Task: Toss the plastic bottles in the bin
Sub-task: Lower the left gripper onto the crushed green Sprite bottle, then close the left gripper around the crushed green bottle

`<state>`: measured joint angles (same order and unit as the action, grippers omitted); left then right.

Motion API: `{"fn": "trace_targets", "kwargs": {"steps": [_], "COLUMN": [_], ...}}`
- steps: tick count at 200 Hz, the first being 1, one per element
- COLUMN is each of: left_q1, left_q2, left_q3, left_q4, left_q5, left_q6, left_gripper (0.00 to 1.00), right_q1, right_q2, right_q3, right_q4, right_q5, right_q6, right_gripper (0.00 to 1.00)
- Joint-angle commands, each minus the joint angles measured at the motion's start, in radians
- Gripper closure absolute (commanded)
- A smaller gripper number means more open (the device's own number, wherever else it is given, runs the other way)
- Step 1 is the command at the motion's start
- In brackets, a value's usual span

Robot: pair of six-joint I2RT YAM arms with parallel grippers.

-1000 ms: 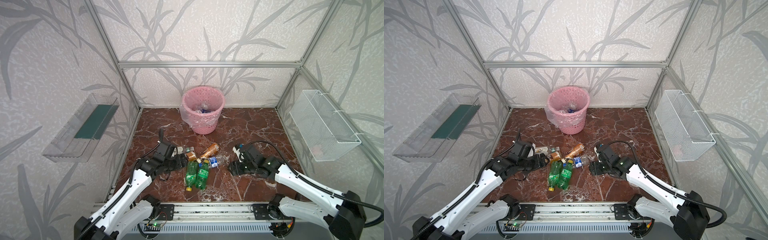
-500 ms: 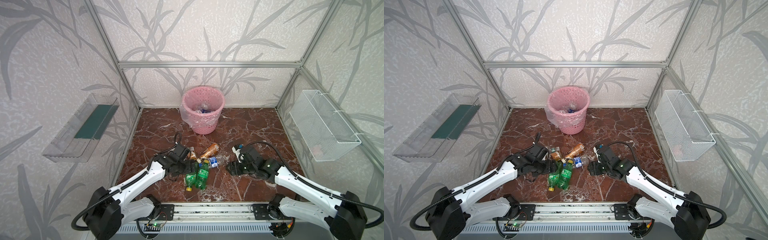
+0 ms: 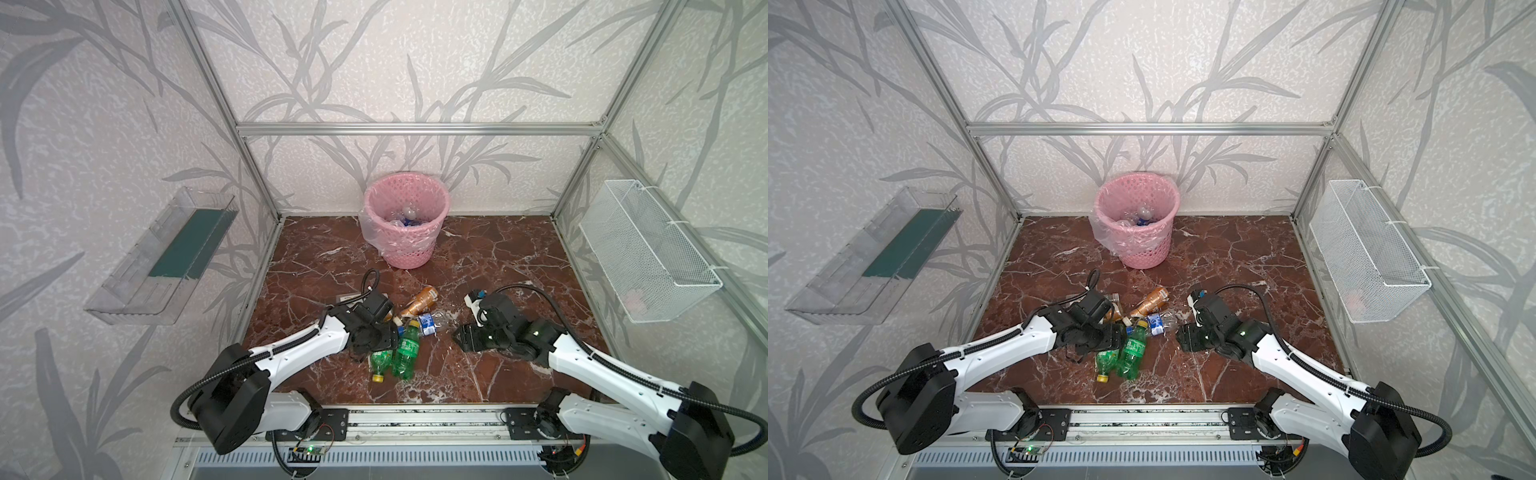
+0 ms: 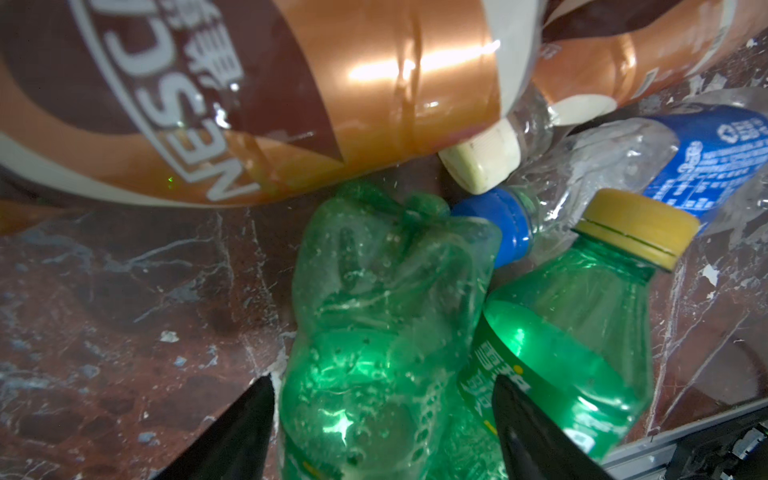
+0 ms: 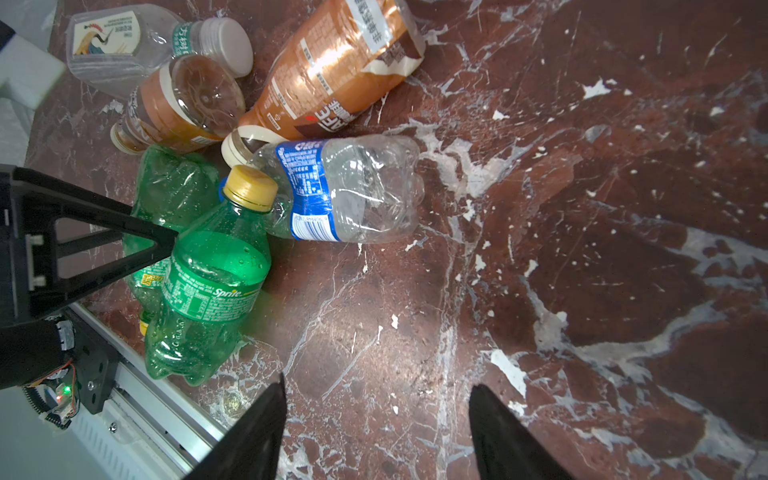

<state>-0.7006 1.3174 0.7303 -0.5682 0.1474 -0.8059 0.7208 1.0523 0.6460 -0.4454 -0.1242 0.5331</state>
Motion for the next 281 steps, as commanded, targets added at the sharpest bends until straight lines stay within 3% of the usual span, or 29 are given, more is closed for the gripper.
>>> {"fn": "trace_targets", "kwargs": {"steps": [1,61,89,139,221,281], "left_q1": [-0.004,-0.006,-0.006,-0.007,-0.008,-0.007], "left_q2": [0.012,0.026,-0.008,-0.099,-0.259,-0.342], "left_q3": [-0.02,-0.05,-0.073,-0.119,-0.17,-0.112], "left_q4": [0.013,0.011,0.0,-0.044,-0.141,-0.235], "left_q5": [-0.028,-0.024,-0.017,-0.026,-0.046,-0.08], "left_q6": [-0.006,-0.003,-0.008,-0.028,-0.058,-0.065], "left_gripper": [0.19,0.3,0.4,0.46,0.48,0.48], "right_q1": [-0.001,-0.001,-0.001,-0.001,-0.002,-0.001], "right_q2": [-0.011,-0.001,0.004,0.018,0.026,0.015], "right_q3": [-0.013,-0.016,-0.019,-0.024,-0.032,-0.035], "right_q4": [0.019,0.026,0.032,0.049,0.063,0.06], "right_q5": [0.005,0.001,-0.001,-0.011,-0.02,-0.003], "right_q6": [0.01,0.012,0.014,0.019,0.031,0.03], "right_gripper": [0.31,0.32,0.33,0.33,0.34,0.35]}}
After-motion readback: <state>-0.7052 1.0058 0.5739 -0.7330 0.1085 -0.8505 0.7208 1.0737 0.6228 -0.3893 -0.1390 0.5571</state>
